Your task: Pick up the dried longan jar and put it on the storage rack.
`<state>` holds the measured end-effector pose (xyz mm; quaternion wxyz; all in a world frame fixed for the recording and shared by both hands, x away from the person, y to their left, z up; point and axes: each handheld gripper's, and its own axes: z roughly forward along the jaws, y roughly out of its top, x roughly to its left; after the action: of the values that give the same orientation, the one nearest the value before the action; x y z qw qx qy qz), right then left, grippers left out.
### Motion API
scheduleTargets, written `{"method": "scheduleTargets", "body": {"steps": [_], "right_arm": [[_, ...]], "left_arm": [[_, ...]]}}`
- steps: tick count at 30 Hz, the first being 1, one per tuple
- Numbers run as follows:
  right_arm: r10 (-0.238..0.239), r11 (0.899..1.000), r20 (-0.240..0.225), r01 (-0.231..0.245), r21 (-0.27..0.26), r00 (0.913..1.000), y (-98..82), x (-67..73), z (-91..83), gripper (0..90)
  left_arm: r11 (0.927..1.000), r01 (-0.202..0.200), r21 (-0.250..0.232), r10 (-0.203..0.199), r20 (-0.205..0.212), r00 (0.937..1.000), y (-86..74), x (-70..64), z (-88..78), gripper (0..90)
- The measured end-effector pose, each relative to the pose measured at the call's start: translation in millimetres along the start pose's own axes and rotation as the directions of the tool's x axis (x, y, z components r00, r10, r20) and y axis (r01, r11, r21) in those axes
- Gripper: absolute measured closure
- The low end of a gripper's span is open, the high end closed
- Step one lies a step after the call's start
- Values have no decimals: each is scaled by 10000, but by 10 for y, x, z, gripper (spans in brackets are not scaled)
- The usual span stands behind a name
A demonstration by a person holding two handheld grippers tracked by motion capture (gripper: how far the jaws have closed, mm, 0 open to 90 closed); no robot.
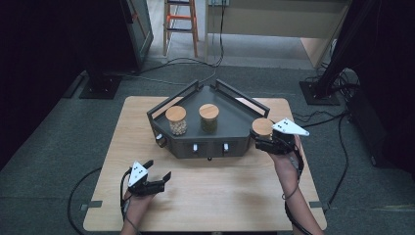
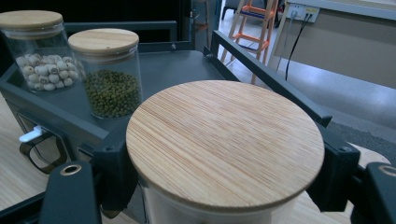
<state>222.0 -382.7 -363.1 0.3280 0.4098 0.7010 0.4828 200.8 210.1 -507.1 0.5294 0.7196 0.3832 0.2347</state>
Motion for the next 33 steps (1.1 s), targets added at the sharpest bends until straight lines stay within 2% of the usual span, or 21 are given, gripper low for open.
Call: {"method": "scheduleTargets", "body": {"steps": [14,24,33], "right_arm": [[-64,10000,-226,63,-52,9997,116,5,107,249],[40,9996,-150,-44,-276,9999,182,9,159,249],[-103,9995,-151,99,-286,9998,258,27,254,249]], "left_arm": [[10000,20,-69,-20,-13,10000,-3,6,-11,106],[10000,21,-69,-21,20,10000,0,4,-13,106],[9999,56,-97,-56,-2,10000,-1,6,-22,106]]}}
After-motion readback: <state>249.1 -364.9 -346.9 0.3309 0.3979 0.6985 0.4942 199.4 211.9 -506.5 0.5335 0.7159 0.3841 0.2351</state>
